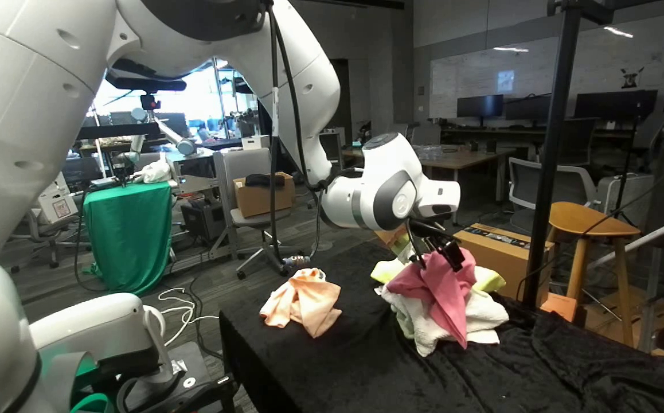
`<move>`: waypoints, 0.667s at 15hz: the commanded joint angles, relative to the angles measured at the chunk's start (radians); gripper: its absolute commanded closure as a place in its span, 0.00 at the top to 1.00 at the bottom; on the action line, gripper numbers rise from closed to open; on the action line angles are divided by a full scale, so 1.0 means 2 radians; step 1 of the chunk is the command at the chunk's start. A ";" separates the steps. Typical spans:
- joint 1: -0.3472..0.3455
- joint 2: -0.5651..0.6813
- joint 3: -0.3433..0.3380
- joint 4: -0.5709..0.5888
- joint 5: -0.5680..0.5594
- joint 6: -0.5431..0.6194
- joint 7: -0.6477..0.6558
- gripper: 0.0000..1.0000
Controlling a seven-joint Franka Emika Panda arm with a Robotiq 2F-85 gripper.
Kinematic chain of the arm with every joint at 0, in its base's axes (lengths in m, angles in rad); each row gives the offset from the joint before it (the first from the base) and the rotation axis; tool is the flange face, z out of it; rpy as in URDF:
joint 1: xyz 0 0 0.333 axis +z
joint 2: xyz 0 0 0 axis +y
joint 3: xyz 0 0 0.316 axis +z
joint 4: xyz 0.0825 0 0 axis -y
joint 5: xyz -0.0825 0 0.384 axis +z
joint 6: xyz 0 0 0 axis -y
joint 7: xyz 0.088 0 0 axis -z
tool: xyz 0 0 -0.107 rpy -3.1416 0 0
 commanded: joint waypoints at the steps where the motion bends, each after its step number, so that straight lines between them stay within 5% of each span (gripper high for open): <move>1: 0.065 -0.013 -0.064 -0.020 -0.017 -0.005 0.015 1.00; 7: 0.245 -0.002 -0.222 -0.056 -0.018 0.009 0.022 1.00; 10: 0.315 0.007 -0.262 -0.066 -0.006 0.004 0.011 1.00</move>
